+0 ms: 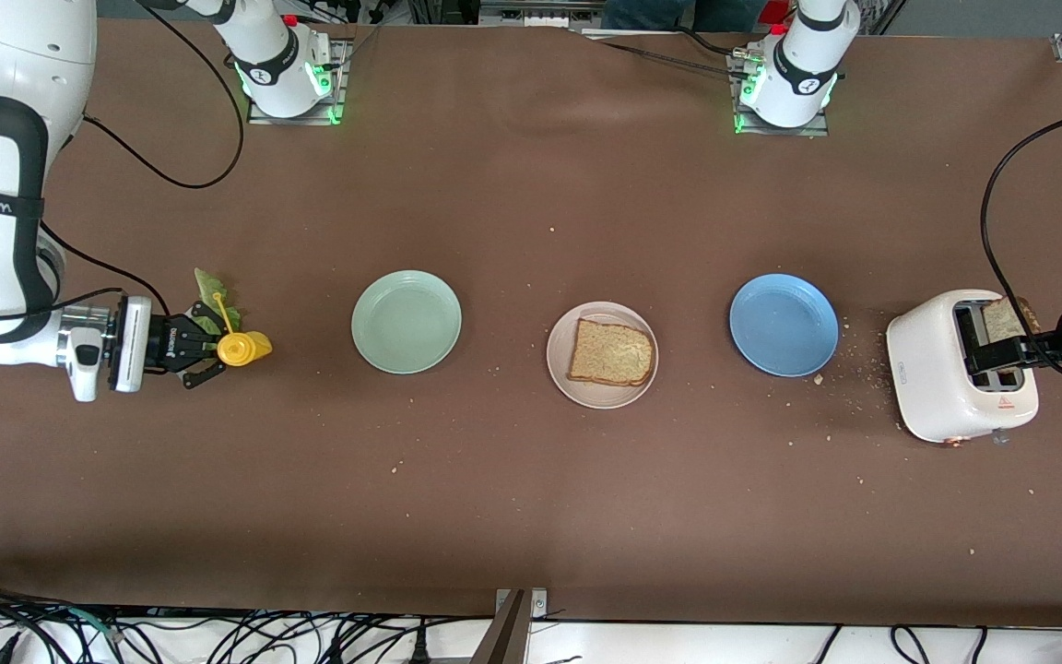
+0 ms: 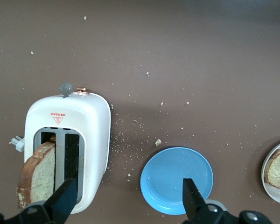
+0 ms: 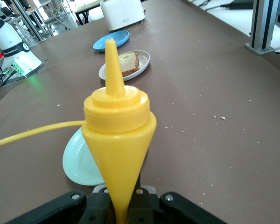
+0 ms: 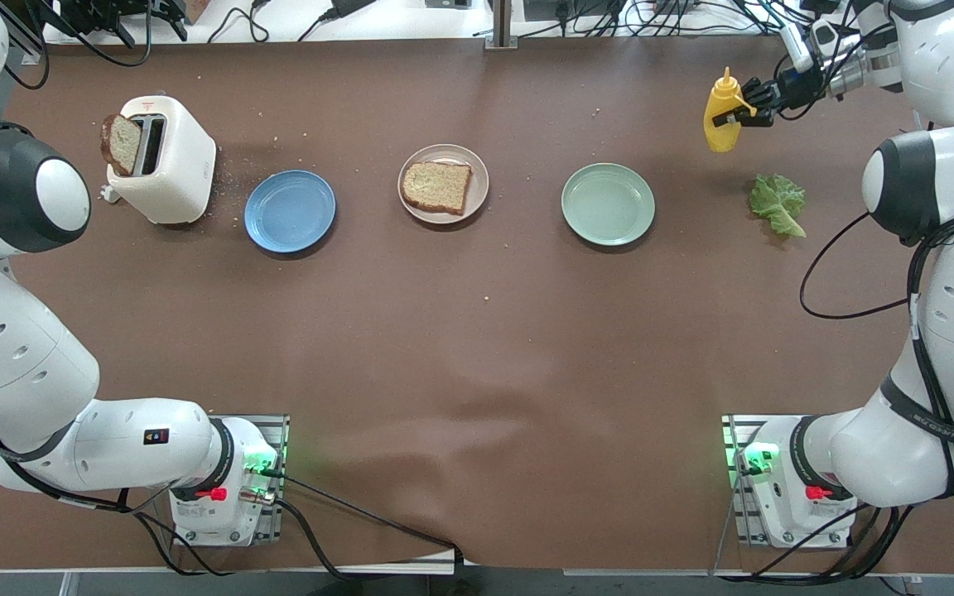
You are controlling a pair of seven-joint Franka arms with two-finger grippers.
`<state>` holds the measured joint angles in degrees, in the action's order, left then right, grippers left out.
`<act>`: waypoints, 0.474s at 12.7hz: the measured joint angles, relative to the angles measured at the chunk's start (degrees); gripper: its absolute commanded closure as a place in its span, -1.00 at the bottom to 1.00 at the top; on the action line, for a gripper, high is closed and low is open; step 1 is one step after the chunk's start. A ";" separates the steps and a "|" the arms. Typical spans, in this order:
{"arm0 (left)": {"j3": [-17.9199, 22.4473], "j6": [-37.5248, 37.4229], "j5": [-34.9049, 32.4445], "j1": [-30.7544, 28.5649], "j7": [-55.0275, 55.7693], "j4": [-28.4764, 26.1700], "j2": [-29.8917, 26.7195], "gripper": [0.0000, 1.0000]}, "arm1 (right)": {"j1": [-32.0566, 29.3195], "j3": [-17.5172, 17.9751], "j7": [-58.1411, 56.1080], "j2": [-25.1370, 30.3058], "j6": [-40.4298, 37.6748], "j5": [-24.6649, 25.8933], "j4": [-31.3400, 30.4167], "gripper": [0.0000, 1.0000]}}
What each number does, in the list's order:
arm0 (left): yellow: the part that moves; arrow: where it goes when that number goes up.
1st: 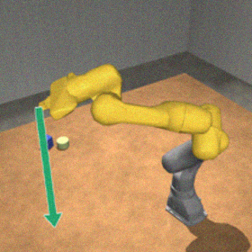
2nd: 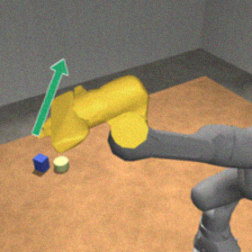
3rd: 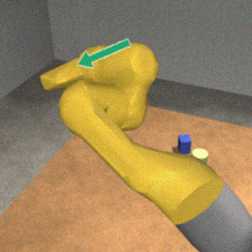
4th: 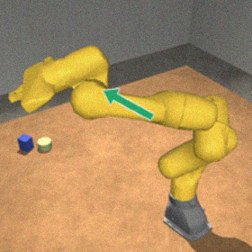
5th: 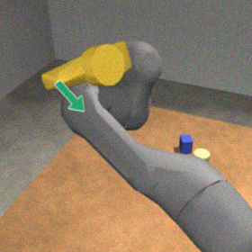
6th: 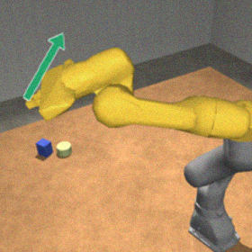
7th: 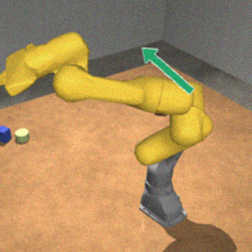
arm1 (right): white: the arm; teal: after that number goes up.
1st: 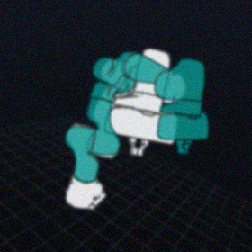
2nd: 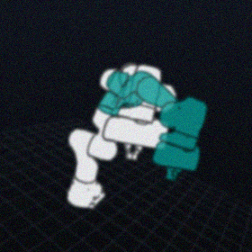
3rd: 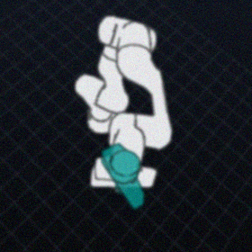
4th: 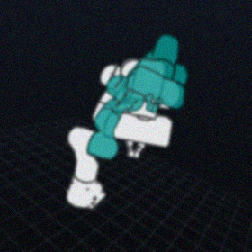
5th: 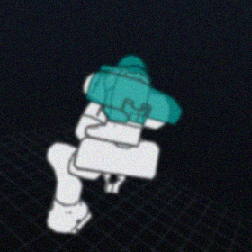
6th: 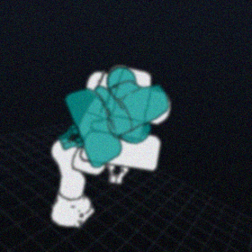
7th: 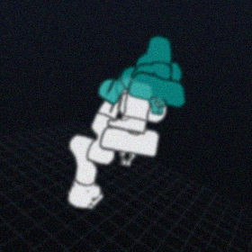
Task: Make sandwich in beige plate with both arms
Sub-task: 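Carry the yellow bottle back beside the lettuce with the right gripper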
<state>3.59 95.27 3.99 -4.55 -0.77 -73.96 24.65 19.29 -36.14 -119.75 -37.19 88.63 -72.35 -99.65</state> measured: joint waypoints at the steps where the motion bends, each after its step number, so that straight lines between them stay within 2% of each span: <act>1: 0.00 0.00 0.00 0.01 0.00 0.00 0.00 -1.00 | -0.16 0.08 -2.92 -0.57 -0.21 -1.51 -1.89 1.00; 6: -0.03 0.00 0.00 0.12 0.00 0.00 0.00 -1.00 | -0.51 0.37 -16.27 -3.07 -2.55 -6.46 -8.79 1.00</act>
<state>3.56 95.27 3.99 -4.43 -0.77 -73.96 24.66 18.78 -35.77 -136.03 -40.26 86.08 -78.81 -108.45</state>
